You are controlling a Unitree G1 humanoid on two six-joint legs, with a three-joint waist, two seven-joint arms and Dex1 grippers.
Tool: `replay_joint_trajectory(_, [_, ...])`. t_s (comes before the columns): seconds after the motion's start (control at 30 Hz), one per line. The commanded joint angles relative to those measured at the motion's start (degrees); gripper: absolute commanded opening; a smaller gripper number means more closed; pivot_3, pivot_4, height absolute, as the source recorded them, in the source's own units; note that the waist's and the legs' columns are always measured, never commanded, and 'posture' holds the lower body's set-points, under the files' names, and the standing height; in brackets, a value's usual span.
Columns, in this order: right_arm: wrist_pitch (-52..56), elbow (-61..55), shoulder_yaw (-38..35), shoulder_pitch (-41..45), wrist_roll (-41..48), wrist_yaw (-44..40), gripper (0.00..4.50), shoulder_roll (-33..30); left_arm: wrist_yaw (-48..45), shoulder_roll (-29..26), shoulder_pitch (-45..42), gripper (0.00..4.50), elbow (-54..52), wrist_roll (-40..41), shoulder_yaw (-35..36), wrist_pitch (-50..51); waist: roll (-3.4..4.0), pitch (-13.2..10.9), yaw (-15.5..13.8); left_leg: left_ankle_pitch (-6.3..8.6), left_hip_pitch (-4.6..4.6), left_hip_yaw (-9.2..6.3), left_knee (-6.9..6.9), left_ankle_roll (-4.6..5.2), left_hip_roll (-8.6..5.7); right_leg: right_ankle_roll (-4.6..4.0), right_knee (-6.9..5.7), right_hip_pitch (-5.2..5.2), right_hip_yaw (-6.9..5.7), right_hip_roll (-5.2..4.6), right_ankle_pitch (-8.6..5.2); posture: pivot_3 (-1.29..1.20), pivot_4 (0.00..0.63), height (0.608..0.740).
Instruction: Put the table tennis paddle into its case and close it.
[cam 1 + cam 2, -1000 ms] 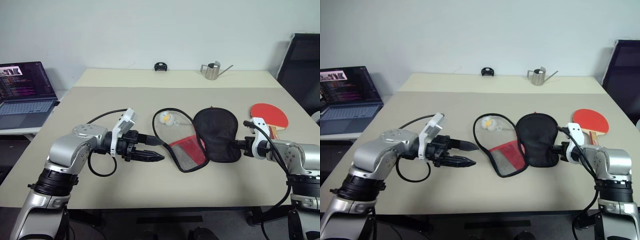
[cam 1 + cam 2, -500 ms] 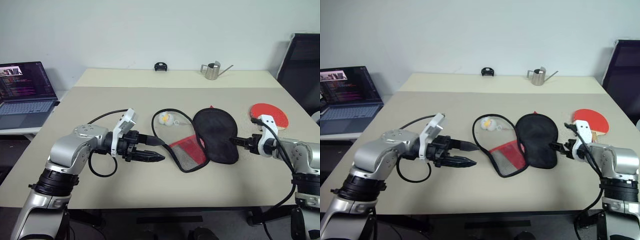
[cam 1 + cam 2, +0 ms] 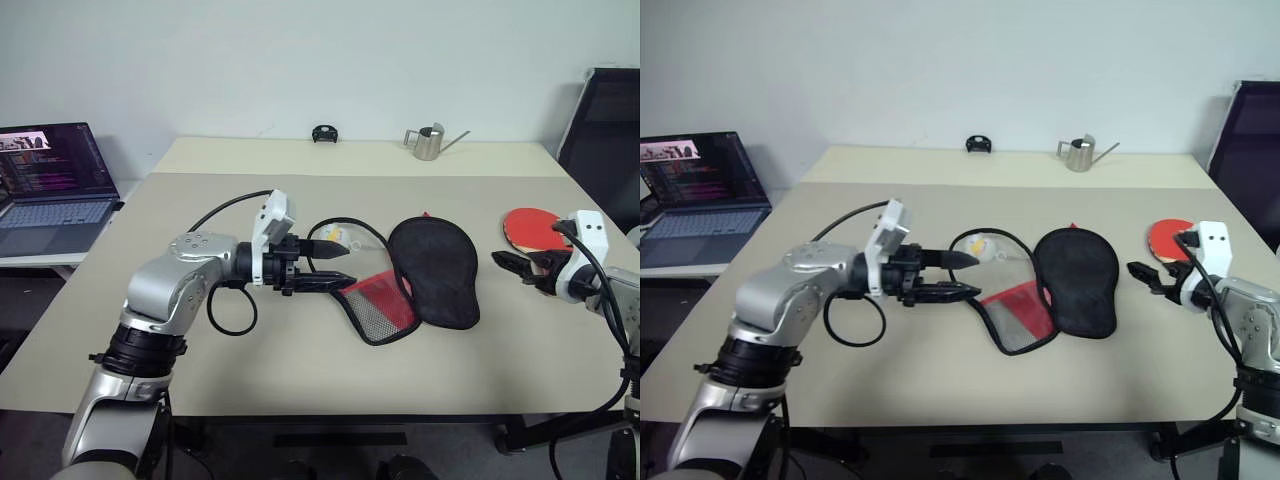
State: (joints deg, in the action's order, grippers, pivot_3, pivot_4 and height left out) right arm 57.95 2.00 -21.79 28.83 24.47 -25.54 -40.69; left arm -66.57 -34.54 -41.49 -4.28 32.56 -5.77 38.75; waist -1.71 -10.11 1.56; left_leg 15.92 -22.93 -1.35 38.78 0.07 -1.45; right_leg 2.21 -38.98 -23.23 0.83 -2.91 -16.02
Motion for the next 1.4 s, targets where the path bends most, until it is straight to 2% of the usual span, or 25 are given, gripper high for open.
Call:
replay_joint_trajectory(0.03, [-8.1, 6.2, 0.8, 0.9, -4.9, 1.9, 4.49, -1.9, 0.3, 0.7, -1.6, 3.27, -1.3, -1.7, -1.2, -2.4, 0.00, 0.0, 0.1, 0.00, 0.00, 0.00, 0.00, 0.00, 0.00, 0.00, 0.00, 0.00, 0.00, 0.00, 0.00, 0.00, 0.150, 0.740])
replay_joint_trajectory(0.27, [-18.2, 22.0, 1.8, 7.4, -9.0, 4.5, 4.49, -0.7, -0.4, 2.6, -3.0, 3.27, 0.0, -3.2, -2.6, -3.7, 0.05, 0.0, 0.4, -0.01, 0.05, 0.08, -0.01, -0.01, 0.01, 0.00, -0.03, 0.00, 0.07, 0.04, 0.00, 0.00, 0.150, 0.740])
replay_joint_trajectory(0.77, [-34.5, 49.5, 4.8, 18.2, -14.9, 10.1, 4.49, 2.2, -0.9, 2.9, -2.8, 3.27, 0.6, -4.3, -2.7, -4.3, 0.05, 0.0, 0.3, -0.04, 0.03, 0.08, 0.00, -0.05, 0.02, 0.00, -0.01, 0.00, 0.08, 0.05, 0.00, 0.00, 0.150, 0.740])
replay_joint_trajectory(1.23, [-39.5, 61.0, 5.4, 22.0, -16.5, 10.8, 4.49, 4.9, -1.0, 3.0, -3.0, 3.27, 0.7, -4.9, -2.9, -4.1, 0.05, 0.0, 0.6, -0.05, 0.04, 0.10, 0.01, -0.07, 0.03, 0.00, -0.02, 0.01, 0.11, 0.06, 0.00, 0.00, 0.150, 0.740])
replay_joint_trajectory(1.4, [-39.8, 61.4, 5.6, 21.6, -16.9, 12.1, 2.94, 5.7, -1.1, 2.4, -2.5, 3.27, 0.2, -4.8, -2.6, -3.7, 0.05, 0.0, 0.8, -0.05, 0.10, 0.10, 0.02, -0.07, 0.03, 0.00, -0.04, 0.06, 0.11, 0.06, 0.00, 0.00, 0.150, 0.740])
